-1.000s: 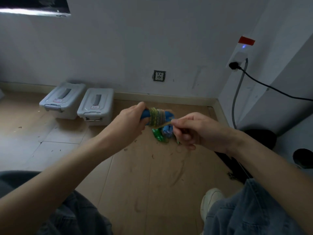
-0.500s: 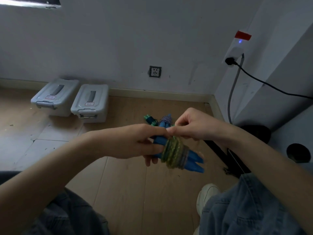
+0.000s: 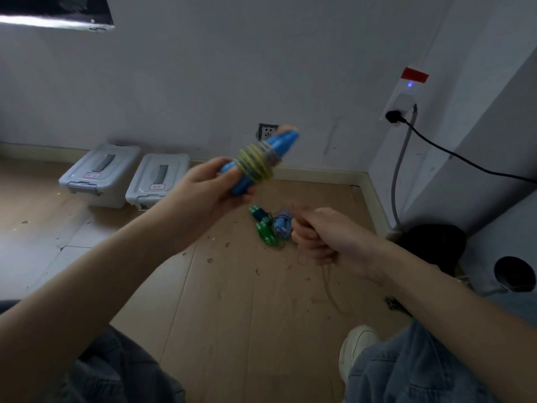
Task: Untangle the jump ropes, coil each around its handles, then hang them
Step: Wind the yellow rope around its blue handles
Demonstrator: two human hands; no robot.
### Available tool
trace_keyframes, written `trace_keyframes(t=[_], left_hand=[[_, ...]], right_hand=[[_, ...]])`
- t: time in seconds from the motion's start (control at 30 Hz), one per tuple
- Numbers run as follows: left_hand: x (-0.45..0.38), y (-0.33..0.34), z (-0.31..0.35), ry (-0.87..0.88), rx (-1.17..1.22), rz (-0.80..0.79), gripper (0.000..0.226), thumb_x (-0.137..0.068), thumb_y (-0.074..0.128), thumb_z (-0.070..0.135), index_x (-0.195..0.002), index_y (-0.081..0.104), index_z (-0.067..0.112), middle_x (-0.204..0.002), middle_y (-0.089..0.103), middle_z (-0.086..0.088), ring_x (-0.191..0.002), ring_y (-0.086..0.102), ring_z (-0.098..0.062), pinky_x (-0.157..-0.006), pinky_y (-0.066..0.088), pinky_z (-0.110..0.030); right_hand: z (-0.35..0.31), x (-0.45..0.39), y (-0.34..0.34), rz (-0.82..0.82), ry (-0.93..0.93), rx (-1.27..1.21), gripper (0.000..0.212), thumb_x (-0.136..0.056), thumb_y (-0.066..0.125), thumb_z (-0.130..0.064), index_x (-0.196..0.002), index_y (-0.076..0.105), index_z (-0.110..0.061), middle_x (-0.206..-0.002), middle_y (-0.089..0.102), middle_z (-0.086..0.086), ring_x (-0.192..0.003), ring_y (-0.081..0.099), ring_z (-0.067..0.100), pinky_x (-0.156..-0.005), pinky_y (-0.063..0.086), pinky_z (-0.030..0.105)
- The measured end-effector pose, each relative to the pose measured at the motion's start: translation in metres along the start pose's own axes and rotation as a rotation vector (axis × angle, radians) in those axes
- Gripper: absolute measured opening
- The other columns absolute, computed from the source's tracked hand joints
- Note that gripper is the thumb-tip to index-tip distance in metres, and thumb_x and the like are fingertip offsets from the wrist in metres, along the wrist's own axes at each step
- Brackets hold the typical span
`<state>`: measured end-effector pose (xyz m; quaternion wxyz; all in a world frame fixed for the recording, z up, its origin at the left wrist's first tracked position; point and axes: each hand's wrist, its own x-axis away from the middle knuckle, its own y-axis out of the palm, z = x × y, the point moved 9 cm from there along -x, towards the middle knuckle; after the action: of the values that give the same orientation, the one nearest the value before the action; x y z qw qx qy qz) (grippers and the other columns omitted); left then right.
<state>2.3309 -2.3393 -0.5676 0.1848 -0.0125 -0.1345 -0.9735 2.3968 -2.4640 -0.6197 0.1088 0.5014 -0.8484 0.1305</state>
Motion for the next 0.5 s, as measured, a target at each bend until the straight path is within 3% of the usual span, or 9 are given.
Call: trace_keyframes(t=[0.07, 0.13, 0.37, 0.5], left_hand=[[-0.006, -0.021, 0.003, 0.067, -0.259, 0.156, 0.013, -0.094, 0.043, 0.011, -0.102, 0.053, 0.006, -0.087, 0.056, -0.006, -0.056, 0.062, 0.004, -0.050, 0.046, -0.007], [-0.009, -0.027, 0.002, 0.125, -0.501, 0.213, 0.011, -0.094, 0.044, 0.010, -0.102, 0.051, 0.007, -0.082, 0.055, 0.000, -0.053, 0.059, 0.010, -0.048, 0.045, -0.005], [-0.011, -0.033, -0.002, 0.233, -0.895, 0.249, 0.005, -0.092, 0.048, 0.017, -0.097, 0.049, 0.016, -0.075, 0.055, 0.010, -0.059, 0.058, 0.002, -0.056, 0.048, -0.010], [-0.008, -0.008, -0.019, 0.285, -1.119, 0.120, 0.003, -0.092, 0.049, 0.017, -0.093, 0.047, 0.015, -0.071, 0.052, 0.011, -0.058, 0.056, 0.001, -0.051, 0.045, -0.005]], right_hand=[[-0.005, 0.003, 0.009, -0.090, -0.005, -0.118, 0.051, -0.093, 0.037, -0.050, -0.052, 0.029, -0.021, -0.048, 0.021, -0.006, -0.043, 0.013, 0.010, -0.041, 0.010, 0.024], [-0.012, 0.004, 0.015, -0.174, -0.028, -0.168, 0.047, -0.088, 0.044, -0.049, -0.055, 0.029, -0.020, -0.049, 0.020, -0.007, -0.042, 0.013, 0.008, -0.039, 0.010, 0.023], [-0.016, 0.012, 0.020, -0.290, 0.013, -0.017, 0.041, -0.091, 0.048, -0.027, -0.054, 0.031, -0.020, -0.047, 0.023, -0.005, -0.041, 0.013, 0.008, -0.040, 0.008, 0.024], [-0.015, 0.014, 0.024, -0.311, 0.046, 0.174, 0.043, -0.095, 0.046, -0.022, -0.054, 0.035, -0.019, -0.047, 0.027, -0.005, -0.039, 0.019, 0.007, -0.040, 0.011, 0.024]])
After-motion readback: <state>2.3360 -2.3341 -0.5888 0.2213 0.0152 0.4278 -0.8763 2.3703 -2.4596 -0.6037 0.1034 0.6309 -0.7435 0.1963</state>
